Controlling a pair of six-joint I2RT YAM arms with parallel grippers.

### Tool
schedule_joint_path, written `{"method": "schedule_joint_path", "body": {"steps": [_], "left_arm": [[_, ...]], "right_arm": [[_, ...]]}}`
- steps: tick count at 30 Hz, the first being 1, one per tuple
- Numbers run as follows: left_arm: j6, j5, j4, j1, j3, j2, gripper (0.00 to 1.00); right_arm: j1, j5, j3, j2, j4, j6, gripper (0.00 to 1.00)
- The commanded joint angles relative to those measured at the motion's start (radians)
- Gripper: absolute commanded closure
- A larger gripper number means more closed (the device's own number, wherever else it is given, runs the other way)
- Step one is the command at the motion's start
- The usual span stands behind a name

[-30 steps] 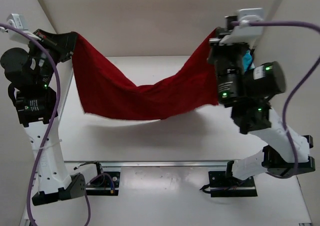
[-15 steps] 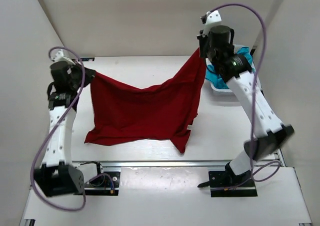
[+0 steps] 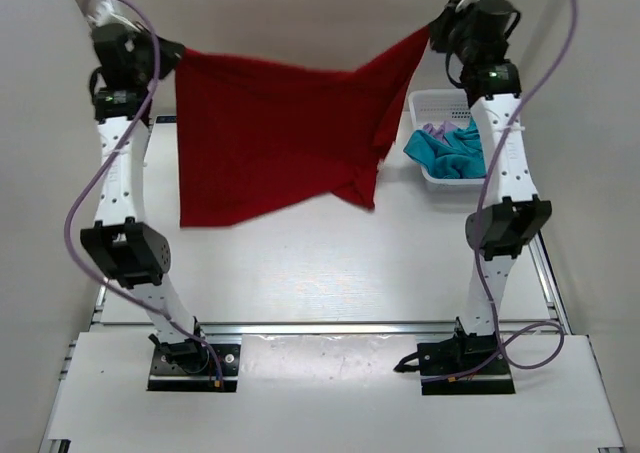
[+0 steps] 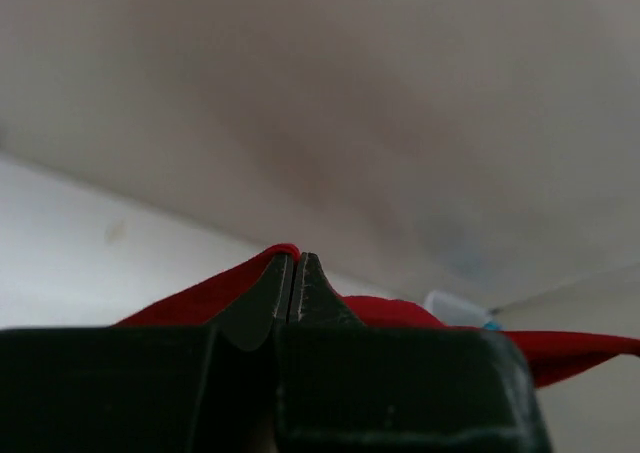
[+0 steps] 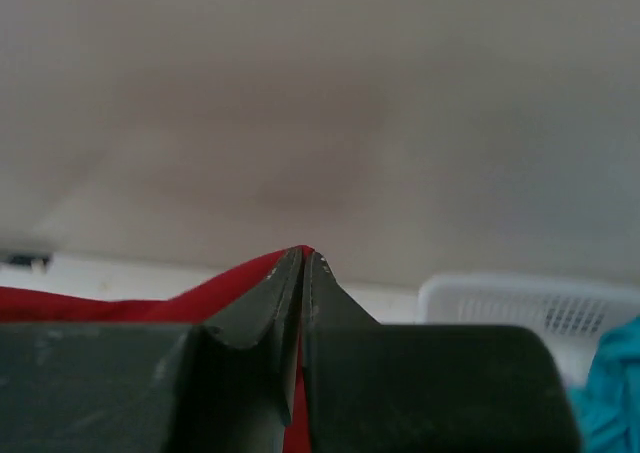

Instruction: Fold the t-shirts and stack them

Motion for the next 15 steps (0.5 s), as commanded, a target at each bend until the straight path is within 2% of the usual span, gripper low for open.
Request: {"method": "schedule_joint_path", "body": {"steps": [1,4,6,10,12,14,15], "left_arm": [[-0.045,-0.012,0.092,0.063,0.082,-0.107,1.00],[-0.063,0.012,0.103,0.111,0.125,-0.101,1.00],[-0.066,0.023,0.116,0.134,0.111,-0.102,1.00],[-0.071,0.032,0.155,0.158,-0.002,-0.165,1.00],[-0.027,0.006,0.162,0.151,-0.096,-0.226,1.00],[0.016,-0.046,0.188,0.125,-0.306,-0.326,1.00],[0.039,-0.079,0.218,0.112,-0.450,-0.410,1.00]], "right_arm": [[0.015,-0.022,0.048,-0.197,0.316,0.012,1.00],[0.002,-0.053,0.066,-0.215,0.284,0.015,1.00],[0.014,-0.030,-0.003,-0.238,0.252,-0.008,1.00],[0.058,0.022,-0.060,-0.264,0.134,-0.073,1.00],[0.077,0.081,-0.099,-0.298,0.030,-0.119,1.00],[0.123,0.190,-0.261,-0.416,-0.006,-0.145,1.00],[0.152,0.236,-0.473,-0.466,0.051,-0.146,1.00]]}}
